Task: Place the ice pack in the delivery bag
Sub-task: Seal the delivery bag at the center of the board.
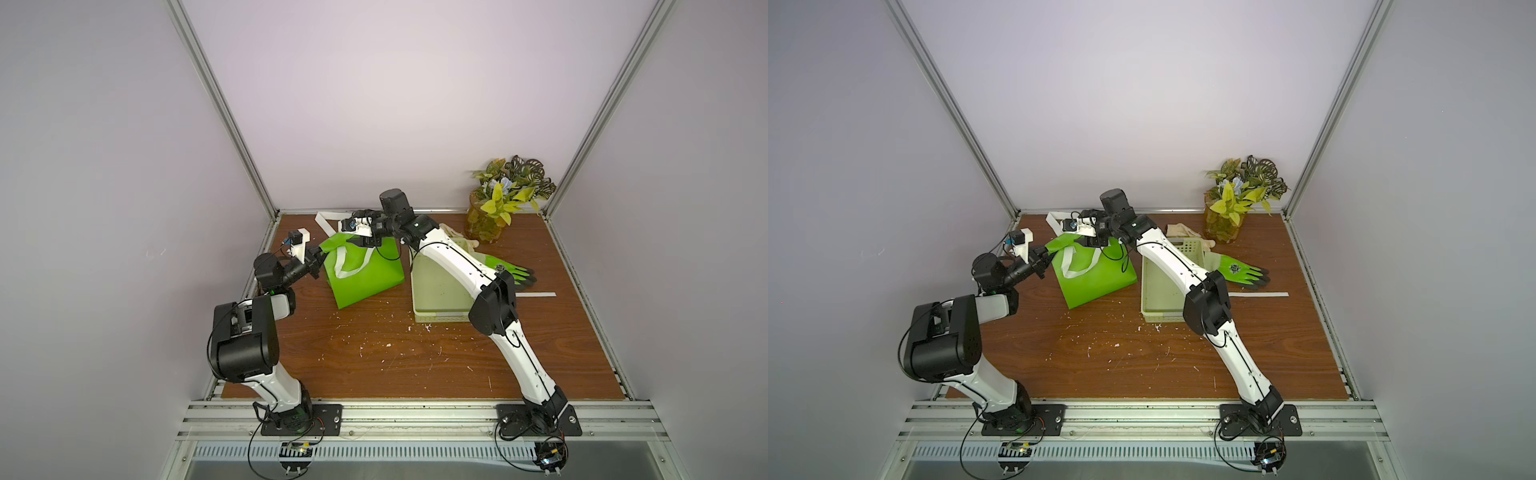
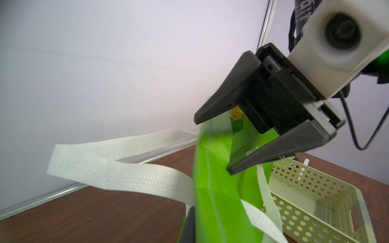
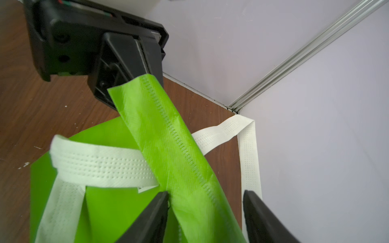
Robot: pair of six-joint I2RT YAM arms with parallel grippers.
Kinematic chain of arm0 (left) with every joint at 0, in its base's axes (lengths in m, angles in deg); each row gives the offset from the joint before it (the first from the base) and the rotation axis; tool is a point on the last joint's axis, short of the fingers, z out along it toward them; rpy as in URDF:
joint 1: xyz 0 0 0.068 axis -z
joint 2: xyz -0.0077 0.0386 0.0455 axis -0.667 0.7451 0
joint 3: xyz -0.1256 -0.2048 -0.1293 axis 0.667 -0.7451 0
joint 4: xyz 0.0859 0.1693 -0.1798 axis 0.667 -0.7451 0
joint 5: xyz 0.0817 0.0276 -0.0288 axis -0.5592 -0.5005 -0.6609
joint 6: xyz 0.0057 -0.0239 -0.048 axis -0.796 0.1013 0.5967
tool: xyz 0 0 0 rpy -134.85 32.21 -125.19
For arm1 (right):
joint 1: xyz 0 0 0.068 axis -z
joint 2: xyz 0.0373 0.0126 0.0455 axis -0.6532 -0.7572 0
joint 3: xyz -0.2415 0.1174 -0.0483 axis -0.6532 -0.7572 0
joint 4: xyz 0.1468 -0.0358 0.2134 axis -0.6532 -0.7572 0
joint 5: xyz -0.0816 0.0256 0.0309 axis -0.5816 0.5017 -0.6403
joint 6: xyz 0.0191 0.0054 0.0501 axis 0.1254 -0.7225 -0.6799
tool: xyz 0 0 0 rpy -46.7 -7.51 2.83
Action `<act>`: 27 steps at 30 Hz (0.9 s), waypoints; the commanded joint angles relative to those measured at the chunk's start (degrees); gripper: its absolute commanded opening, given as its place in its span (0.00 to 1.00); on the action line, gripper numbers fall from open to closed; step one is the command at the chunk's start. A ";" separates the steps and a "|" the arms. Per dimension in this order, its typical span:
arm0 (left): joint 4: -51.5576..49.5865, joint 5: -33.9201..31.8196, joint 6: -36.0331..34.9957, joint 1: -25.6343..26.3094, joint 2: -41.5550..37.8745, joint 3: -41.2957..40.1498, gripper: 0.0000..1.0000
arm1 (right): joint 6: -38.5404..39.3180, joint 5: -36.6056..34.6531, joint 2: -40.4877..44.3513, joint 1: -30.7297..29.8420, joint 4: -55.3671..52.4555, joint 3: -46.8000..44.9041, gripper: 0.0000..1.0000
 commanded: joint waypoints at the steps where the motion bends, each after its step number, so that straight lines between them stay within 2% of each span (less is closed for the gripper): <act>1: -0.90 -0.32 -0.92 0.95 -1.01 0.57 0.00 | -0.65 -0.41 0.15 -0.31 1.61 1.20 0.61; 10: -0.91 0.11 -1.02 1.33 -2.09 -0.45 0.00 | -1.47 -1.35 -1.85 -0.16 2.62 1.17 0.61; 13: -0.87 0.30 -0.89 1.32 -2.22 -0.64 0.01 | -2.09 -1.22 -2.53 -0.21 2.74 1.20 0.58; 19: -1.93 0.48 -1.42 1.23 -2.82 -0.83 0.22 | -2.27 -0.64 -2.66 -0.13 2.16 1.14 0.52; 23: -11.47 -0.36 -7.55 0.49 -5.41 -0.49 0.33 | -2.51 -0.46 -2.66 0.09 2.05 1.08 0.52; 27: -34.93 -2.25 -23.02 -0.09 -10.36 2.96 0.50 | -2.62 -0.40 -2.75 0.14 2.10 0.87 0.52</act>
